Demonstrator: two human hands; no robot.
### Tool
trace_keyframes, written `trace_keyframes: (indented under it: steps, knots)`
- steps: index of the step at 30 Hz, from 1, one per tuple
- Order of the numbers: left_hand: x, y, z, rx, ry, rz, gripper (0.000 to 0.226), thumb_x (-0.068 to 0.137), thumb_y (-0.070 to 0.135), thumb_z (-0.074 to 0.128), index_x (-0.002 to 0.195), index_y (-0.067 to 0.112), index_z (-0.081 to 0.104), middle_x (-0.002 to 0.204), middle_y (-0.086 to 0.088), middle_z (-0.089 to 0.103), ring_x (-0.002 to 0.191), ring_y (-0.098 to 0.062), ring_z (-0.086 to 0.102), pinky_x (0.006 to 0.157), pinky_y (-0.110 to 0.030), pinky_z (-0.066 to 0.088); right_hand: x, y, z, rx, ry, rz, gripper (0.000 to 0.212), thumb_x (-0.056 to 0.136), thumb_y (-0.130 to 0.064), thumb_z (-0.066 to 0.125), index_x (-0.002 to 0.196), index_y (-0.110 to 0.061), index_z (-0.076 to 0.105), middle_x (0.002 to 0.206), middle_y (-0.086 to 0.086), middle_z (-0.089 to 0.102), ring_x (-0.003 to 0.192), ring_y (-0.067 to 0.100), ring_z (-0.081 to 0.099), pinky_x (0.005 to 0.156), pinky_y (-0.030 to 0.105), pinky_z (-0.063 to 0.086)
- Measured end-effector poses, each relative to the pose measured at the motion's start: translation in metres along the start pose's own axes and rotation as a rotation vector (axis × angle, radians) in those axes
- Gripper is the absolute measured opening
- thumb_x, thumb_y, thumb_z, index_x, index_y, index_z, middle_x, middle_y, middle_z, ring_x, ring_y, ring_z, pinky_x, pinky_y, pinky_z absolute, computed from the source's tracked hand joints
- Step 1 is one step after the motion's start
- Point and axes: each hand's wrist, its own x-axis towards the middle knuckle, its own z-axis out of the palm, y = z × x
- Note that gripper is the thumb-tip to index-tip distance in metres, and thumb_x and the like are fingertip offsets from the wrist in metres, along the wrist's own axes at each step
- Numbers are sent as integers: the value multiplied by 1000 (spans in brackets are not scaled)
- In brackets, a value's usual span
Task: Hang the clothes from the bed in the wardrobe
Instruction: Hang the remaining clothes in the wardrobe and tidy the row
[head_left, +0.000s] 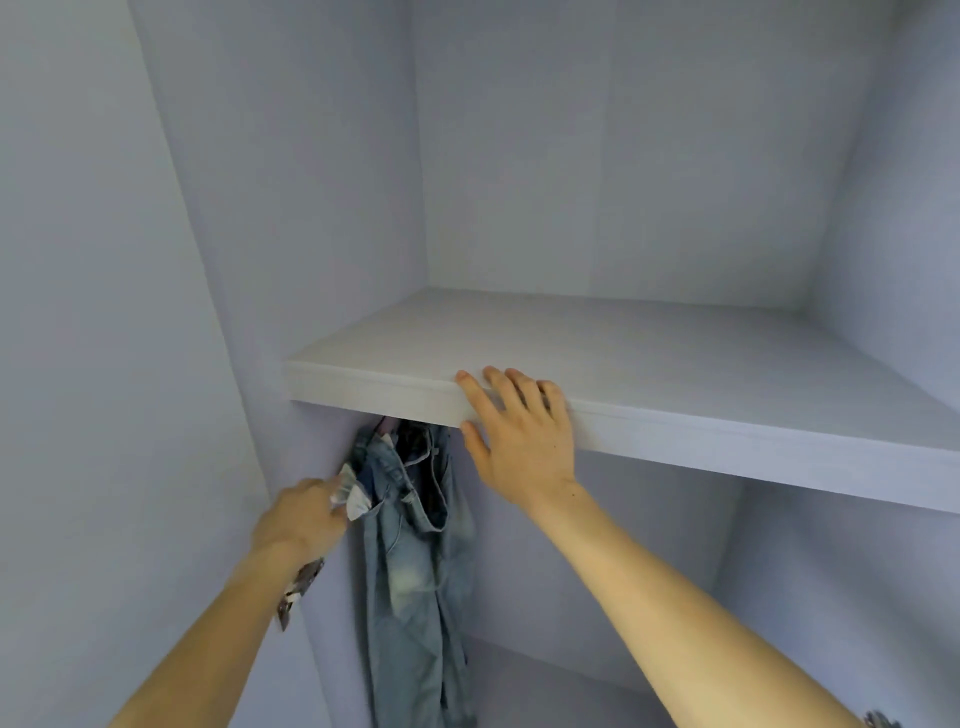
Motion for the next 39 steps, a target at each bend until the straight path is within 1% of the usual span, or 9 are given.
trace_keyframes:
  steps: [4,7,11,15,23,28,32,35,39]
  knots:
    - [-98,-6,-25,129,129,92,55,103,38,39,156,32,26,161,8,28,146,-18,27,113,-35,34,-23,-15,-28,187,-105,117,54,96,-51,38,141,-26,53,152,1,45,144,28,34,118,50,22]
    - [-174,-27,-30,113,171,89,53,103,40,36,156,35,25,161,11,26,148,-13,21,115,-32,30,-76,-48,-50,451,-198,139,52,98,-52,33,139,-29,56,152,-10,45,148,16,27,120,40,25]
    - [-270,-71,-9,67,212,-46,54,101,40,42,154,38,29,161,10,28,149,-15,22,116,-35,29,-173,-109,-74,694,-227,79,45,98,-48,41,126,-25,68,133,-13,63,141,9,39,112,31,36]
    - [-374,-125,29,73,161,-234,55,99,42,45,152,37,35,158,6,34,147,-18,26,116,-34,30,-255,-178,-101,844,-432,-9,42,96,-50,43,118,-30,72,133,-18,61,141,2,35,112,32,38]
    - [-594,-209,89,-53,86,-777,54,99,40,44,152,32,36,156,4,36,147,-18,25,117,-34,28,-333,-319,-139,1009,-739,-443,40,92,-48,45,118,-34,71,137,-15,60,139,8,42,112,39,39]
    - [-706,-227,113,-94,51,-1137,58,93,43,37,150,30,40,152,4,42,143,-17,33,114,-35,32,-362,-399,-170,1056,-952,-789,36,99,-43,53,134,-38,58,147,-24,40,147,3,27,122,27,6]
    - [-778,-215,129,-155,49,-1410,55,98,41,41,152,29,37,154,3,39,143,-18,32,114,-35,32,-383,-448,-191,1115,-1071,-969,42,98,-44,54,140,-38,52,153,-20,39,147,2,23,120,28,17]
    - [-819,-197,140,-194,99,-1602,55,99,38,43,152,28,36,154,3,39,143,-18,31,113,-36,31,-397,-477,-205,1161,-1072,-1157,41,98,-44,53,139,-39,54,151,-22,41,146,1,24,114,18,13]
    - [-854,-170,157,-249,175,-1793,55,98,36,45,152,27,37,152,1,41,141,-19,35,114,-37,32,-416,-509,-217,1214,-1035,-1420,40,99,-42,54,138,-36,56,150,-19,43,147,7,28,116,23,20]
